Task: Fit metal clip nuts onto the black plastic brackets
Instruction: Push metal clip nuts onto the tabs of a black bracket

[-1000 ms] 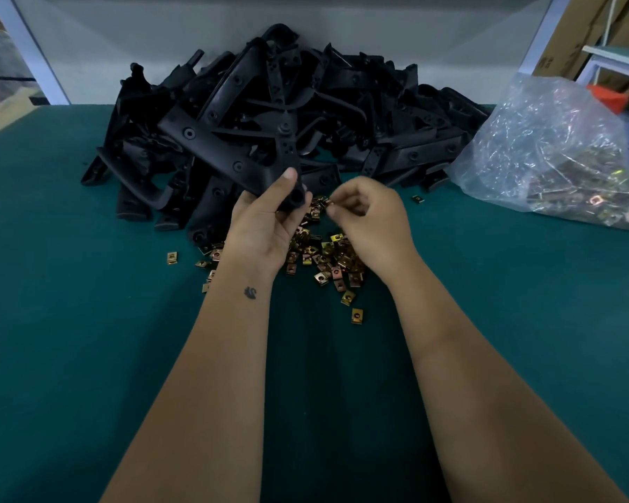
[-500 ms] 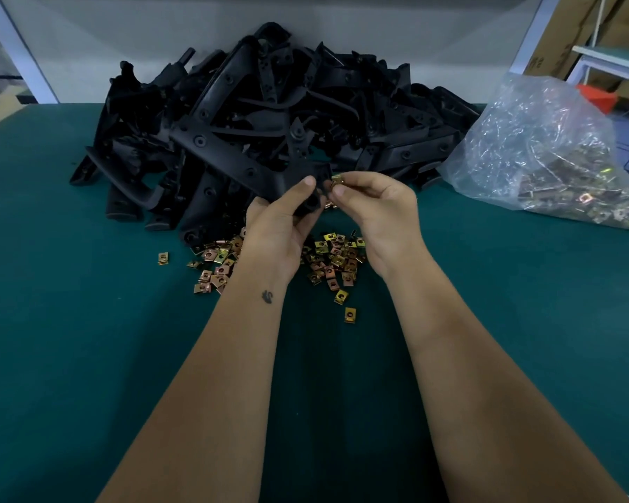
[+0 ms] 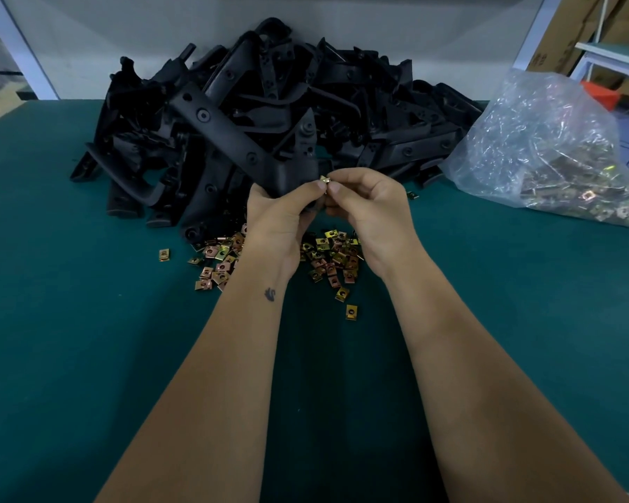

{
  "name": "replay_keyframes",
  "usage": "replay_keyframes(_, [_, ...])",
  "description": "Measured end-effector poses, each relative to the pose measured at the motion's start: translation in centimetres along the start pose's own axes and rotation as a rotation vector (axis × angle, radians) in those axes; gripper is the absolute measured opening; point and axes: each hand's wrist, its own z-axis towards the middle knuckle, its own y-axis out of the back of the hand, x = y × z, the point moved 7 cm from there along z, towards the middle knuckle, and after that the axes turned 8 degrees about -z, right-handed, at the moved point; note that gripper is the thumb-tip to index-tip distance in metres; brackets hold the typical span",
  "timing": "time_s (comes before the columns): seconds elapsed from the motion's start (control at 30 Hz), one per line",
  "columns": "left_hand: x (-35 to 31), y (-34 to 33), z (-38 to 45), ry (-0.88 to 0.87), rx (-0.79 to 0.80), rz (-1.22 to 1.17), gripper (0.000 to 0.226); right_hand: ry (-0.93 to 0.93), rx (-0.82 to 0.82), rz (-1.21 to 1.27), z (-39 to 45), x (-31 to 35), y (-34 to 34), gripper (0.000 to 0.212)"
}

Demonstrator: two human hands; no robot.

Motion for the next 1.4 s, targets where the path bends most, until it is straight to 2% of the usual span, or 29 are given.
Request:
replay_keyframes(0.2, [0.1,0.4,0.3,-0.001,-0.024,-0.087,0.043,0.172,-0.037,-0.286,-0.3,1.4,-0.2,0.022])
replay_keyframes(0.33, [0.1,0.5,0.4,-0.004,-0.011,-0.123,0.039,0.216,-0.05,-0.336,-0.7,1.8,-0.6,0.025])
replay_keyframes(0.43, [-0.2,0.4,0.5,-0.009,0.026,-0.122,0.034,0.224,-0.064,-0.334,-0.7,1.8,-0.5,0.021])
replay_keyframes(0.6, [-0.5,-0.1,0.1,-0.042,0.084,-0.086,0.032,0.232,-0.059,-0.308,-0.6,1.7,-0.6,0.028])
replay_keyframes(0.8, [-0.4,-0.4,-0.3,-0.034,0.091,-0.133,0.032,0.204,-0.013,-0.158,-0.2,1.1,-0.7,0.025])
replay_keyframes(1.1, [-0.3,-0.4,-0.5,0.041,0.121,-0.225,0.014,0.205,0.065,0.014,-0.2,0.6,-1.1,0.021])
replay_keyframes(1.4, [-0.4,0.1,-0.6,0.1,0.093,-0.274,0.009,0.23,0.129,-0.03,-0.2,1.0,-1.4,0.021])
